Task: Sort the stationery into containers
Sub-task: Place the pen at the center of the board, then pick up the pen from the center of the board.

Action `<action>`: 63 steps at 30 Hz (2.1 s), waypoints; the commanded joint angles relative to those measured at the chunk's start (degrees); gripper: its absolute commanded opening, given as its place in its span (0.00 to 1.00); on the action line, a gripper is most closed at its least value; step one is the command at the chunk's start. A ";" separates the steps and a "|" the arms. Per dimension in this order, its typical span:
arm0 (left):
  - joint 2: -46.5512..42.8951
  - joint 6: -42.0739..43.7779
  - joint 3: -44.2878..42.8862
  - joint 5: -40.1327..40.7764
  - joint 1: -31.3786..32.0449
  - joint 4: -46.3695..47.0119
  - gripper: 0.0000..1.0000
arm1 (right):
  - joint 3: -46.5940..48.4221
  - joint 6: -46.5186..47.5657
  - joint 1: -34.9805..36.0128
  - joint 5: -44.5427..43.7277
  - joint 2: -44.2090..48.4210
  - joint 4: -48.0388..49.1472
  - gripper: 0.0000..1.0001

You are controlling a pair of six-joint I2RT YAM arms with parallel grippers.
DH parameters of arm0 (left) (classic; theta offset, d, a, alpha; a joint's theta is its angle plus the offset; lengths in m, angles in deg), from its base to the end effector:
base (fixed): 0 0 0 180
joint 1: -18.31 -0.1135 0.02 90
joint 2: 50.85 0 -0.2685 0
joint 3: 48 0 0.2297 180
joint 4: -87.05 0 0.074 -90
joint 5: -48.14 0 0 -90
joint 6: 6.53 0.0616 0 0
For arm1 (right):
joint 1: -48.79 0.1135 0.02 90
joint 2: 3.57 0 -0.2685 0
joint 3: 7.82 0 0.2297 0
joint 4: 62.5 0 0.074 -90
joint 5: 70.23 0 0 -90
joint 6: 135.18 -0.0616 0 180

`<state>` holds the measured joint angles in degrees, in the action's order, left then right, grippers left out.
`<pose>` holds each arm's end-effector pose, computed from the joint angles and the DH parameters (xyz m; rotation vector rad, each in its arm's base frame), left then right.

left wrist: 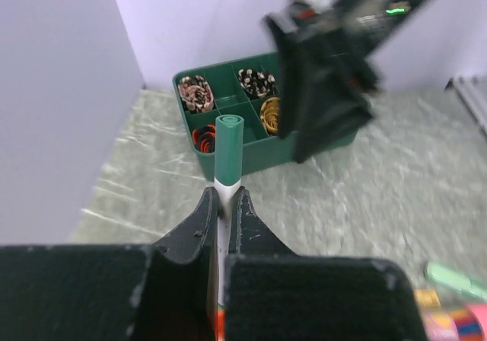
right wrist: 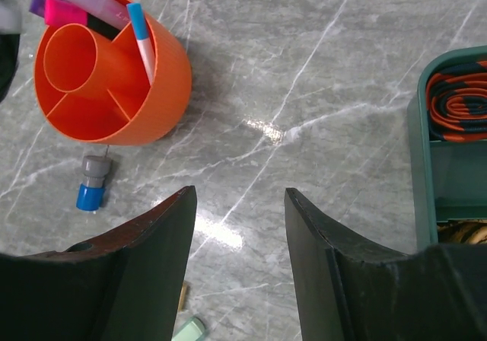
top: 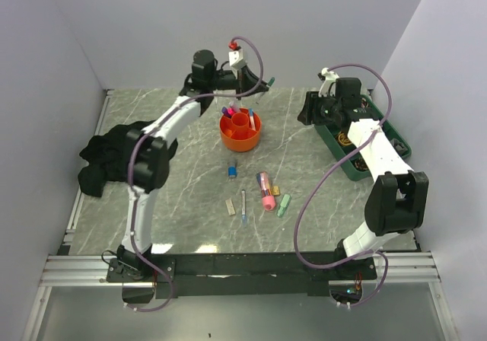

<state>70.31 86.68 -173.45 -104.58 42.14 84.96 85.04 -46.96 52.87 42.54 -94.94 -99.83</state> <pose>0.4262 -0.2481 0.3644 1.1953 1.1597 -1.1053 0.3595 0.0495 0.3113 -0.2671 2.1663 0.4934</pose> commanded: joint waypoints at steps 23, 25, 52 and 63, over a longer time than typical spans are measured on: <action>16.47 -20.69 -1.41 -0.83 -3.80 20.16 0.03 | 5.17 0.73 -0.39 -1.41 -6.98 1.01 0.58; 16.91 -20.34 -1.32 -0.39 -3.80 19.64 0.04 | 5.08 0.64 -0.47 -1.41 -7.33 1.10 0.58; 6.03 -8.48 2.63 4.71 -3.88 11.20 0.48 | 4.82 4.83 0.49 3.59 -5.40 -1.27 0.61; -29.55 6.98 19.57 16.82 -6.95 -12.68 0.59 | 4.56 47.62 22.09 15.29 -0.65 -21.12 0.61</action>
<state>55.25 85.39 -161.51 -94.64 37.25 83.41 88.06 -21.69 66.05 52.31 -100.47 -110.87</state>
